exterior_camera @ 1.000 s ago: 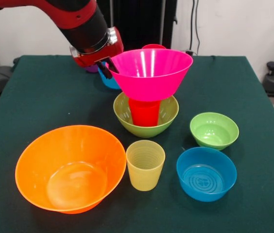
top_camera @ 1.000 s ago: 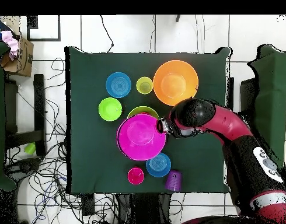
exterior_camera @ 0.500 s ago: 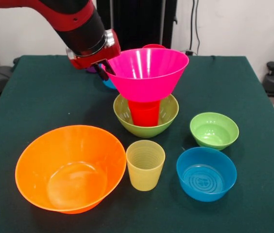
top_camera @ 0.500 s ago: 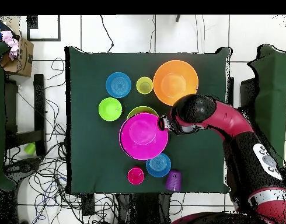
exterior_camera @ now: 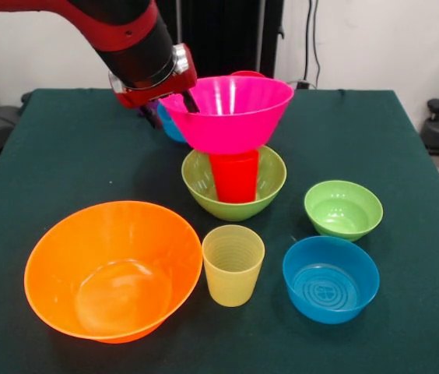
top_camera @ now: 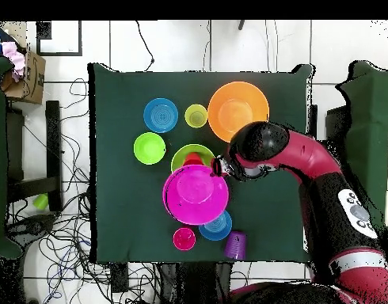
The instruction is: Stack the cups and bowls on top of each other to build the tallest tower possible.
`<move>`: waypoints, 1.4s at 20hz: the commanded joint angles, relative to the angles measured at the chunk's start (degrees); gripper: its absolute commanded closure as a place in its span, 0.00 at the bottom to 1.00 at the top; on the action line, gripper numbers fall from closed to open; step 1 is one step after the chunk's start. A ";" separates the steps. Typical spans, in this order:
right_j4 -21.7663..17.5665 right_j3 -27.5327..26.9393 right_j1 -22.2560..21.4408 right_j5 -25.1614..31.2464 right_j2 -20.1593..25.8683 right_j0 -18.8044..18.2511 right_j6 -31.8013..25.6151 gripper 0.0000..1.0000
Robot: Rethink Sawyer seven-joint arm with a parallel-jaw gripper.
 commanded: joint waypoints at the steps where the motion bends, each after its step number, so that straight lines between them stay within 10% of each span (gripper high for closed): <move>1: -1.97 -3.15 -1.15 5.56 -3.05 3.89 8.13 0.00; 2: -1.73 -3.42 -1.22 5.73 -3.64 4.38 8.11 1.00; 28: -0.89 0.04 -1.40 -0.92 -4.44 4.51 6.06 1.00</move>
